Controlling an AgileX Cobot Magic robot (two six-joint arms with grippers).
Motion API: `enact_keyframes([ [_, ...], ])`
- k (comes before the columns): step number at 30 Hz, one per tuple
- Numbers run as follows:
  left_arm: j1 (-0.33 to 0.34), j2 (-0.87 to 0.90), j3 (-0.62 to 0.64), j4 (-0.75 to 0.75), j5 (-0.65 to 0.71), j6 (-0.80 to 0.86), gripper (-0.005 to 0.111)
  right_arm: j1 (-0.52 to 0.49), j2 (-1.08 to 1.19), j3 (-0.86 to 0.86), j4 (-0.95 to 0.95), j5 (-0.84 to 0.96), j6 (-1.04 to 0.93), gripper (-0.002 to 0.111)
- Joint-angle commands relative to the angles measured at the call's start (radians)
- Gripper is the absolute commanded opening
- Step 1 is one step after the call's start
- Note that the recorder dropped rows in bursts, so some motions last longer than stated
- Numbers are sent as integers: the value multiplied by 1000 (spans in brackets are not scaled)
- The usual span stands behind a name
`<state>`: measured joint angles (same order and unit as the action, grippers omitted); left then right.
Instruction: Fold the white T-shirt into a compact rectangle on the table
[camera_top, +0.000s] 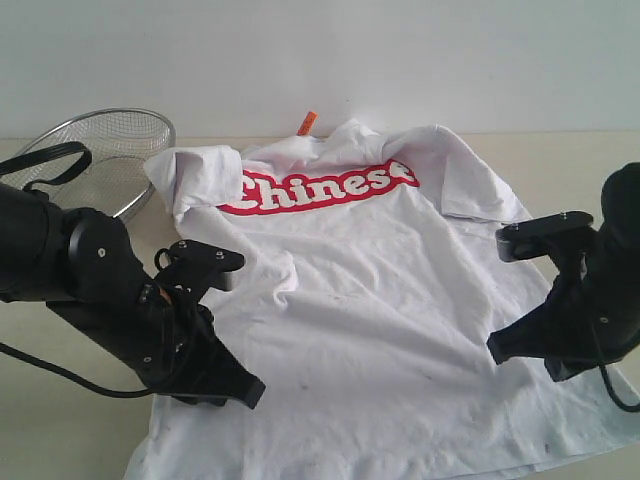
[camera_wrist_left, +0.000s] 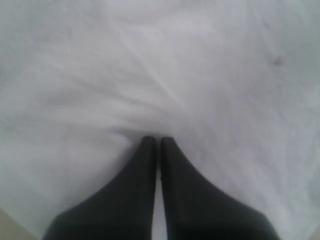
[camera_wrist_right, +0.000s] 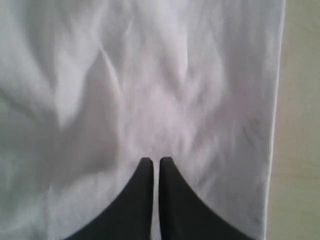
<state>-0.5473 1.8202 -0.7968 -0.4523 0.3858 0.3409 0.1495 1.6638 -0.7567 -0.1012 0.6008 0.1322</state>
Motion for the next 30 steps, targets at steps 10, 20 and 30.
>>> enact_keyframes([
  [10,-5,3,19,-1,61,7,4,1,60,-1,0,-16,-10,0],
  [20,-5,3,21,-1,90,15,4,1,80,38,0,20,-14,0],
  [30,-5,-3,92,-3,97,17,4,1,127,157,65,-2,-14,0],
])
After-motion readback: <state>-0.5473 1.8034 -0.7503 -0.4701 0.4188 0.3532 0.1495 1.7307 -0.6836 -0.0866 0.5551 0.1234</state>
